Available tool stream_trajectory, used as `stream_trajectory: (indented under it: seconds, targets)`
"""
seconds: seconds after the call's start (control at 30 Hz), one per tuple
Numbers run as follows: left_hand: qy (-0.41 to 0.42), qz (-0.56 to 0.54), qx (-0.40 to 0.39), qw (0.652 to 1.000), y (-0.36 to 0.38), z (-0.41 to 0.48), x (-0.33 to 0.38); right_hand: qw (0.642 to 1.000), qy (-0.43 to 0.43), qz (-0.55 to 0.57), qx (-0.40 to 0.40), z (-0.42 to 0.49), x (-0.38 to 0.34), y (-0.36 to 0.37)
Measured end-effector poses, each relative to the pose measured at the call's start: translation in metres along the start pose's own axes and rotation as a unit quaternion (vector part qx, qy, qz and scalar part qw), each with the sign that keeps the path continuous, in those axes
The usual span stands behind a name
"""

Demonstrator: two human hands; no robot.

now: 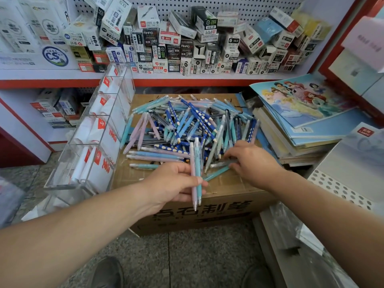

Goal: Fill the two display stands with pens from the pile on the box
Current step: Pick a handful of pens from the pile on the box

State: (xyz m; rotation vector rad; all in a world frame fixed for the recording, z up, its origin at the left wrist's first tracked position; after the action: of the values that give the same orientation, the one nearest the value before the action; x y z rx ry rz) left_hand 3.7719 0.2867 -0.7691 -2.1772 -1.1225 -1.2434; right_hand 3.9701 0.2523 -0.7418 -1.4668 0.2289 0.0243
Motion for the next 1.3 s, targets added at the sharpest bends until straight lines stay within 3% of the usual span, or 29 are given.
stream_trajectory:
  seconds: [0.23, 0.37, 0.5, 0.57, 0.77, 0.93, 1.0, 1.07, 1.13, 1.2, 1.3]
  targets:
    - [-0.003, 0.004, 0.008, 1.0, -0.002, 0.002, -0.001, 1.0, 0.005, 0.0, 0.019, -0.002, 0.001, -0.006]
    - [0.001, -0.009, 0.017, 1.0, -0.002, 0.004, 0.0, 0.99, 0.07, 0.098, 0.071, -0.005, 0.0, -0.023]
    - [0.012, -0.023, 0.012, 1.0, 0.003, 0.003, 0.001, 0.925, 0.171, 0.339, 0.015, -0.012, -0.024, -0.023]
    - [0.02, -0.024, 0.015, 0.999, 0.005, 0.003, 0.001, 0.893, 0.193, 0.407, -0.006, -0.015, -0.038, -0.018]
    - [0.056, 0.024, 0.019, 0.998, 0.007, -0.002, -0.002, 0.836, 0.252, 0.487, -0.002, -0.02, -0.049, -0.009]
    - [0.07, 0.044, 0.05, 0.995, 0.0, -0.006, -0.002, 0.809, 0.237, 0.538, -0.017, -0.02, -0.06, -0.008]
    - [0.053, 0.013, 0.06, 0.997, -0.006, -0.008, 0.0, 0.842, 0.212, 0.496, -0.005, -0.018, -0.054, -0.013]
    - [0.031, -0.025, 0.074, 0.997, -0.013, -0.009, 0.003, 0.924, 0.16, 0.346, 0.013, -0.017, -0.039, -0.017]
    - [0.014, -0.042, 0.072, 0.996, -0.02, -0.01, 0.004, 0.979, 0.091, 0.18, 0.0, -0.019, -0.027, -0.015]
    - [0.003, -0.041, 0.067, 0.997, -0.024, -0.012, 0.003, 0.996, 0.036, 0.078, -0.029, -0.021, -0.021, -0.007]
    - [-0.009, -0.039, 0.06, 0.997, -0.025, -0.014, -0.002, 0.998, -0.005, 0.026, -0.052, -0.021, -0.021, 0.003]
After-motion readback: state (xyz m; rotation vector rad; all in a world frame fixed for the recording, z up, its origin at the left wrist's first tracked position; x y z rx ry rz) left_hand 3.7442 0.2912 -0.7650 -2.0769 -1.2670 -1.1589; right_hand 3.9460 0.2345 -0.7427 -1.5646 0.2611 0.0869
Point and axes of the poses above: each hand's wrist, its own z-axis towards the middle knuckle, its own y-axis out of the palm, x = y × z, the point moved 6 cm from there along z, towards the middle knuckle, and after that the axes turned 9 degrees about x, right-handed, at the moved point
